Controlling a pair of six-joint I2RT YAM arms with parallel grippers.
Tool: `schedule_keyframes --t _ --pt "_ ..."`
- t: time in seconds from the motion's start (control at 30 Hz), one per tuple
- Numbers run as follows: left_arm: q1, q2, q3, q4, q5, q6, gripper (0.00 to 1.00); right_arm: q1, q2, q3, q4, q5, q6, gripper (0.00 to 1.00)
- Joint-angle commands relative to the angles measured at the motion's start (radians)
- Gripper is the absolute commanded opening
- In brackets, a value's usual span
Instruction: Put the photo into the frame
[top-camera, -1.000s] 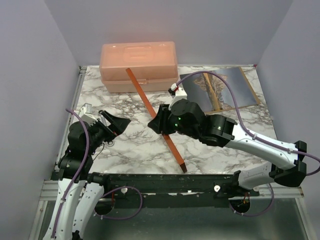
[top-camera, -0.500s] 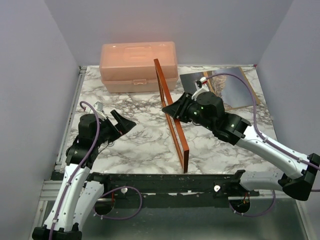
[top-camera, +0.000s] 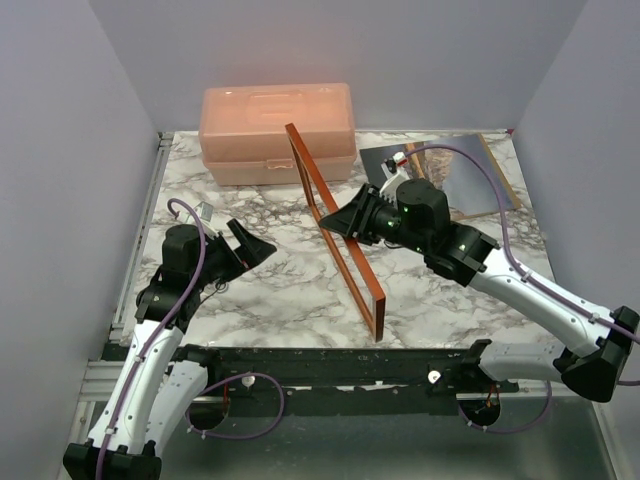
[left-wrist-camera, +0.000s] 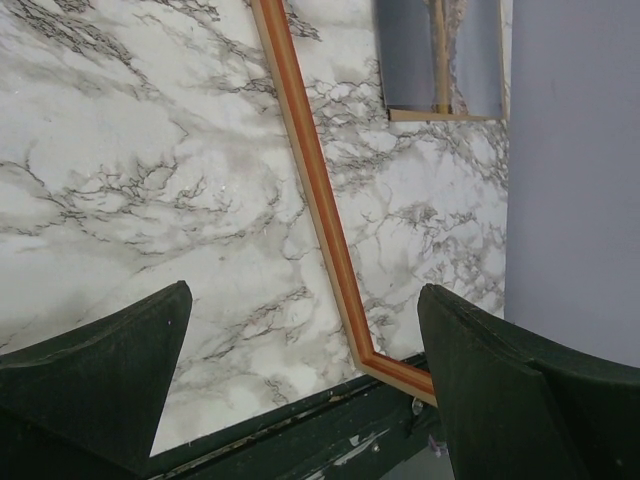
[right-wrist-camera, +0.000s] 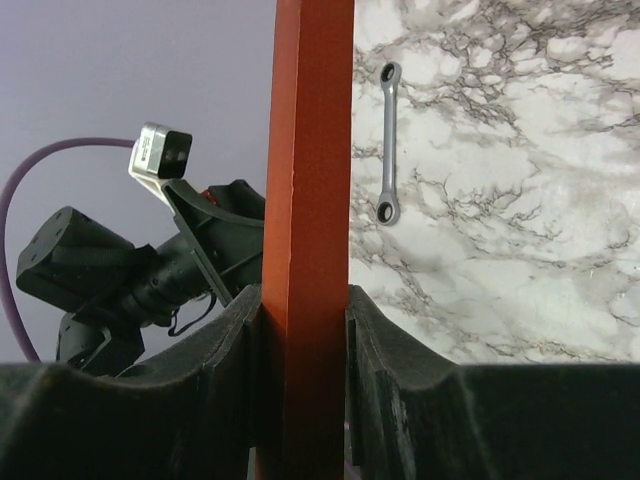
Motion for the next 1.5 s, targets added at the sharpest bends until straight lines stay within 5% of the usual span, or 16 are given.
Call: schedule_keyframes --t 0.0,0.43,1.1,1.47 --pt "-0.008 -0.013 -0.007 0.013 0.018 0.017 0.99 -0.003 0.058 0.000 -0.060 -0.087 -0.054 0.01" --pt "-0.009 -0.025 -0.015 0.004 0.004 0.022 0.98 -0.003 0.127 0.080 0.147 -0.345 -0.010 0.01" --pt "-0.055 0.032 -0.046 0.052 0.001 0.016 0.98 -0.003 0.037 0.060 0.329 -0.361 0.086 0.01" --pt "-0.168 0.217 -0.055 0.157 -0.033 -0.001 0.88 -0.004 0.026 -0.012 0.358 -0.311 0.138 0.01"
